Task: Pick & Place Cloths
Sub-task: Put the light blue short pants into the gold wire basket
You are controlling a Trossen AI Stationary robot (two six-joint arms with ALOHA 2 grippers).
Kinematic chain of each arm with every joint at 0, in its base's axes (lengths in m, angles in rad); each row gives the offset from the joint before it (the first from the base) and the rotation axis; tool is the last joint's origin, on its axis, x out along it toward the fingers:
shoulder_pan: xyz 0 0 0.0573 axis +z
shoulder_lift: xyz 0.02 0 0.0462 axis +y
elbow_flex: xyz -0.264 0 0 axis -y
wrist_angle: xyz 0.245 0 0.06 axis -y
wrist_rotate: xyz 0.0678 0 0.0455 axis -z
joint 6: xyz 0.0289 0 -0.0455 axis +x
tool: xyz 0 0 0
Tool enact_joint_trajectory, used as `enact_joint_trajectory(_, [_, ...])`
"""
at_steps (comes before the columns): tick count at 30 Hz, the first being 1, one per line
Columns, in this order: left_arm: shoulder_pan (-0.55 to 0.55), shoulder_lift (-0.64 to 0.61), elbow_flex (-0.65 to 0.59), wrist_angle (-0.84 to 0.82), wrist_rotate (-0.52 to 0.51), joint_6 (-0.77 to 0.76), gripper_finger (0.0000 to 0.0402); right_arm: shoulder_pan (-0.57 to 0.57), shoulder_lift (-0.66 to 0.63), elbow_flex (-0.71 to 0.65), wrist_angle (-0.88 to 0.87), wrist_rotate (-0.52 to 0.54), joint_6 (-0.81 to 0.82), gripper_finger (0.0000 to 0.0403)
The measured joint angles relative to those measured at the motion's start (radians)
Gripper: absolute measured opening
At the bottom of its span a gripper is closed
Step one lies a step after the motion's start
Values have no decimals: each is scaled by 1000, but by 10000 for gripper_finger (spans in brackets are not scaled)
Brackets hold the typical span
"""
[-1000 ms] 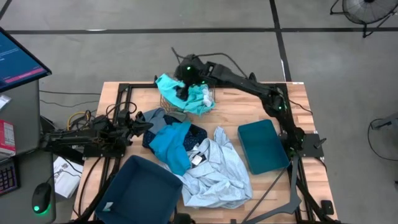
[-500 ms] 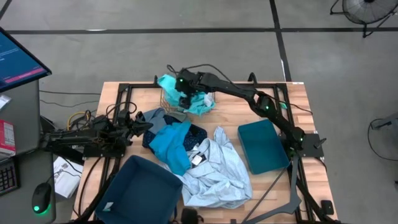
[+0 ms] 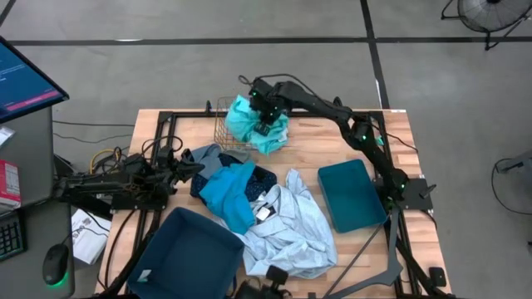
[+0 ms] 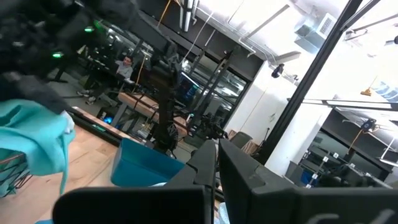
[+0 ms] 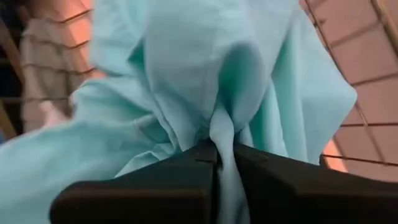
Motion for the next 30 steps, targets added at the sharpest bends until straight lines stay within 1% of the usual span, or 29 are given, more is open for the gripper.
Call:
enact_joint_trajectory(3, [0,0,0,0,0,0,4,-26,34,0,3,-39,55,4])
enact_joint_trajectory(6, [0,0,0,0,1,0,4,-26,75,0,10,-41,91,5])
enact_joint_trajectory(10, [0,0,0,0,1,0,4,2,102,9,6,5,89,3])
enact_joint_trajectory(12, [0,0,0,0,1,0,4,17,101,1,23,83,90,4])
enact_joint_trajectory(14, [0,0,0,0,4,0,4,30,98,-1,28,133,83,9])
enact_joint_trajectory(17, [0,0,0,0,4,0,4,39,77,0,25,130,69,25])
enact_joint_trajectory(20, [0,0,0,0,4,0,4,40,24,2,9,120,14,53])
enact_joint_trajectory(23, [0,0,0,0,4,0,4,47,-41,4,-8,121,-50,93])
enact_joint_trajectory(26, [0,0,0,0,3,0,4,54,-81,3,-14,107,-104,151])
enact_joint_trajectory(30, [0,0,0,0,2,0,4,60,-133,2,-40,44,-157,238])
